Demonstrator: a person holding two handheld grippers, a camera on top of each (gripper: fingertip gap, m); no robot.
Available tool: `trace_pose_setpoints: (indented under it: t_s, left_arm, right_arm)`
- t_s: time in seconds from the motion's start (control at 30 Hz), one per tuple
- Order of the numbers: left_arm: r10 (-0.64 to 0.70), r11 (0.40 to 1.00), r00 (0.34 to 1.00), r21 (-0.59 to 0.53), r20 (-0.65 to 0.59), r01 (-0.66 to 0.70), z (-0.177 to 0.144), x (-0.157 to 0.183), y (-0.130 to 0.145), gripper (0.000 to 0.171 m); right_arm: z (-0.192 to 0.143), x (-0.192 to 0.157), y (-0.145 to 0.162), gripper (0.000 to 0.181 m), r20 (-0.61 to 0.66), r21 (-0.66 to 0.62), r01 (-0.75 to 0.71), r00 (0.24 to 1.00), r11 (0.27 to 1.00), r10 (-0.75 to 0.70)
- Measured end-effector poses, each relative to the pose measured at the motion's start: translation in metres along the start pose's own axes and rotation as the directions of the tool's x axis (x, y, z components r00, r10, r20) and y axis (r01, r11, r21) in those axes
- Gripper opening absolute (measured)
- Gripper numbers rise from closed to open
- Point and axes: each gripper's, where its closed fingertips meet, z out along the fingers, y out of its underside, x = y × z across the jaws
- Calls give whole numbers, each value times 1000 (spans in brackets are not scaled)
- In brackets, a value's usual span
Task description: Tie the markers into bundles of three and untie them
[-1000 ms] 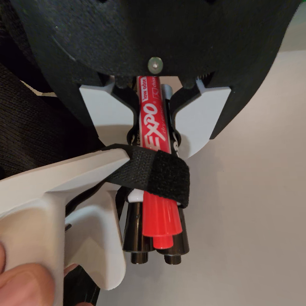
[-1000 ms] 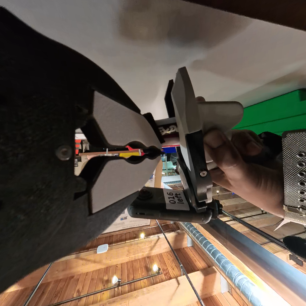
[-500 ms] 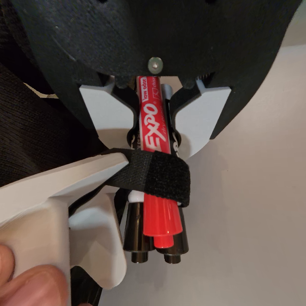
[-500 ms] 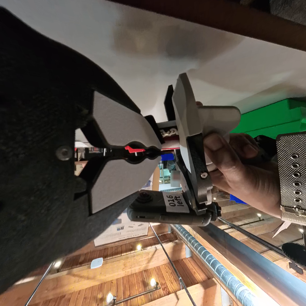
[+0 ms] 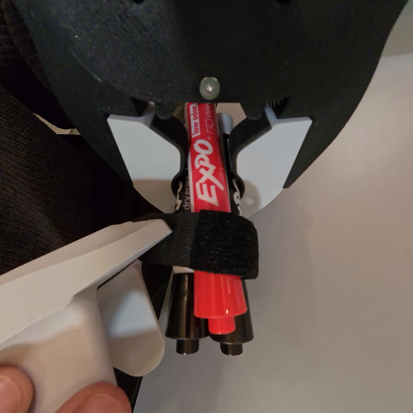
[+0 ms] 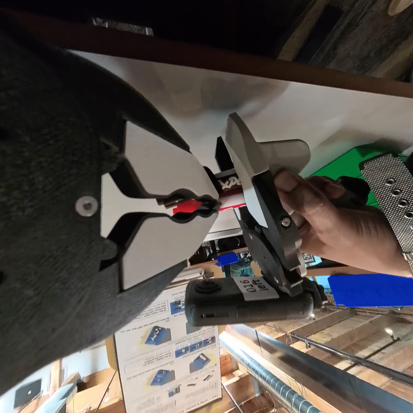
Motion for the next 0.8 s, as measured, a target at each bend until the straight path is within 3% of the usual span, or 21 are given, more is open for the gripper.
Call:
trace_pose_setpoints:
  t_s: [0.43,0.8]
  left_arm:
    - [-13,1000,1000,-8,-1,13,1,-2,2,42]
    - [9,1000,1000,-9,-3,-9,3,3,-2,43]
  right_arm:
    - [1,-5,-1,6,24,6,3,1000,1000,-4]
    - [-2,3,2,15,83,2,-228,970,974,227]
